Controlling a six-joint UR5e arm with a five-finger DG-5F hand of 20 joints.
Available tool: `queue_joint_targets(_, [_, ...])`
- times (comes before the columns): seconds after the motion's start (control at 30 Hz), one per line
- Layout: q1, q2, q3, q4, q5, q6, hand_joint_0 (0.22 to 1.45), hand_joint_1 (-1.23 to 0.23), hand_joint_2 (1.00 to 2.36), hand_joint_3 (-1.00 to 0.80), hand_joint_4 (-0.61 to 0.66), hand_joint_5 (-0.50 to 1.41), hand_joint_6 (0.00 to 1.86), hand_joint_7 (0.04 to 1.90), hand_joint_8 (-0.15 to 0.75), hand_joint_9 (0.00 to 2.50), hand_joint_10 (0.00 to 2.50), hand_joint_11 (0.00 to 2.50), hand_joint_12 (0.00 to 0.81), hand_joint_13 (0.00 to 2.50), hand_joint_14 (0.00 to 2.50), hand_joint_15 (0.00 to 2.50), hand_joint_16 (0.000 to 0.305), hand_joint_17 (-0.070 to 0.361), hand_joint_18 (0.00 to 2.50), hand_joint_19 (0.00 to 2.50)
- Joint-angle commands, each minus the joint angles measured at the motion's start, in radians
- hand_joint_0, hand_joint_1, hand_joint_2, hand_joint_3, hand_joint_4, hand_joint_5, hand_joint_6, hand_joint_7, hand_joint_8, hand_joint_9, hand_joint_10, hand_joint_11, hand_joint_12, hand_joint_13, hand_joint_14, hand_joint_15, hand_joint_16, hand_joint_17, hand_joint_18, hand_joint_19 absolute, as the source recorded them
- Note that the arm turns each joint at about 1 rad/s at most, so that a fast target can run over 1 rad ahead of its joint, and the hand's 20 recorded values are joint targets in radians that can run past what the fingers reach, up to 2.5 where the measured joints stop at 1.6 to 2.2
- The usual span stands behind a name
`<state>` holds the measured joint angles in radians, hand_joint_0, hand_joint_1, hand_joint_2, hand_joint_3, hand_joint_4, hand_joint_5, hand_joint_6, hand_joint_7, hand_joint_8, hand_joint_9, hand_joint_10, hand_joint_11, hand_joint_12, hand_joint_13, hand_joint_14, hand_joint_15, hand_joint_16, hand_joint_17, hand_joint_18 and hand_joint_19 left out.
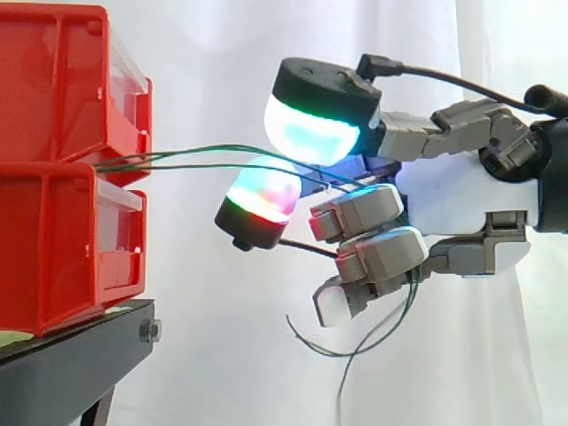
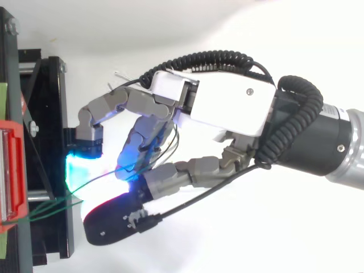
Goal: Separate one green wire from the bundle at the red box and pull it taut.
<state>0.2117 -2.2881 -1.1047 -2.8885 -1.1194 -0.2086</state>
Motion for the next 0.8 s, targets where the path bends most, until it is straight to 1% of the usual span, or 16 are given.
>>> queue_joint_targets(0.0, [0.000, 0.001, 0.000, 0.000, 0.000, 0.000, 0.56, -0.60, 1.00, -0.50, 0.16, -0.20, 0.85, 1.00, 0.302, 1.22, 0.17, 1.72, 0.352, 1.37, 0.02, 1.40, 0.055, 0.124, 0.89, 0.56])
queue_joint_targets(0.07, [0.000, -0.001, 0.000, 0.000, 0.000, 0.000, 0.56, -0.53, 1.00, -0.50, 0.16, -0.19, 0.85, 1.02, 0.299, 1.23, 0.15, 1.74, 0.344, 1.37, 0.02, 1.40, 0.055, 0.124, 0.88, 0.56])
queue_joint_targets(0.13, [0.000, 0.001, 0.000, 0.000, 0.000, 0.000, 0.58, -0.51, 1.00, -0.46, 0.15, -0.19, 0.84, 1.03, 0.296, 1.24, 0.13, 1.74, 0.339, 1.37, 0.02, 1.42, 0.055, 0.123, 0.88, 0.57])
queue_joint_targets(0.2, [0.000, -0.001, 0.000, 0.000, 0.000, 0.000, 0.60, -0.50, 1.01, -0.42, 0.15, -0.19, 0.84, 1.04, 0.293, 1.24, 0.11, 1.75, 0.345, 1.37, 0.02, 1.41, 0.054, 0.122, 0.88, 0.57])
queue_joint_targets(0.27, [0.000, -0.001, 0.000, 0.000, 0.000, 0.000, 0.60, -0.51, 1.01, -0.40, 0.15, -0.19, 0.84, 1.03, 0.283, 1.25, 0.11, 1.76, 0.334, 1.37, 0.02, 1.40, 0.054, 0.122, 0.88, 0.57])
queue_joint_targets(0.33, [0.000, 0.001, 0.000, 0.000, 0.000, 0.000, 0.61, -0.55, 1.01, -0.34, 0.15, -0.19, 0.84, 1.05, 0.285, 1.24, 0.11, 1.77, 0.340, 1.37, 0.02, 1.40, 0.054, 0.122, 0.87, 0.57])
queue_joint_targets(0.37, [0.000, -0.001, 0.000, 0.000, 0.000, 0.000, 0.61, -0.59, 1.01, -0.32, 0.15, -0.19, 0.84, 1.05, 0.286, 1.23, 0.11, 1.76, 0.330, 1.37, 0.02, 1.41, 0.054, 0.123, 0.87, 0.57])
queue_joint_targets(0.4, [0.000, -0.001, 0.000, 0.000, 0.000, 0.000, 0.61, -0.59, 1.01, -0.31, 0.15, -0.19, 0.84, 1.05, 0.285, 1.23, 0.11, 1.77, 0.340, 1.37, 0.02, 1.41, 0.054, 0.122, 0.87, 0.57])
queue_joint_targets(0.43, [0.000, 0.001, -0.001, 0.000, 0.000, 0.000, 0.61, -0.64, 1.02, -0.29, 0.15, -0.20, 0.85, 1.06, 0.285, 1.22, 0.12, 1.77, 0.335, 1.36, 0.02, 1.42, 0.054, 0.123, 0.88, 0.57])
queue_joint_targets(0.5, [0.000, 0.001, -0.001, 0.000, 0.000, 0.000, 0.62, -0.69, 1.02, -0.26, 0.15, -0.20, 0.85, 1.06, 0.285, 1.20, 0.14, 1.75, 0.334, 1.35, 0.02, 1.40, 0.055, 0.123, 0.88, 0.56])
queue_joint_targets(0.6, [0.000, -0.001, 0.000, 0.000, 0.000, 0.000, 0.63, -0.73, 1.02, -0.24, 0.13, -0.20, 0.86, 1.03, 0.286, 1.18, 0.15, 1.76, 0.339, 1.34, 0.02, 1.40, 0.054, 0.122, 0.87, 0.55])
queue_joint_targets(0.77, [0.000, 0.001, 0.000, 0.000, 0.000, 0.000, 0.64, -0.78, 1.02, -0.27, 0.12, -0.21, 0.87, 1.01, 0.280, 1.16, 0.15, 1.75, 0.343, 1.34, 0.02, 1.39, 0.054, 0.122, 0.87, 0.54])
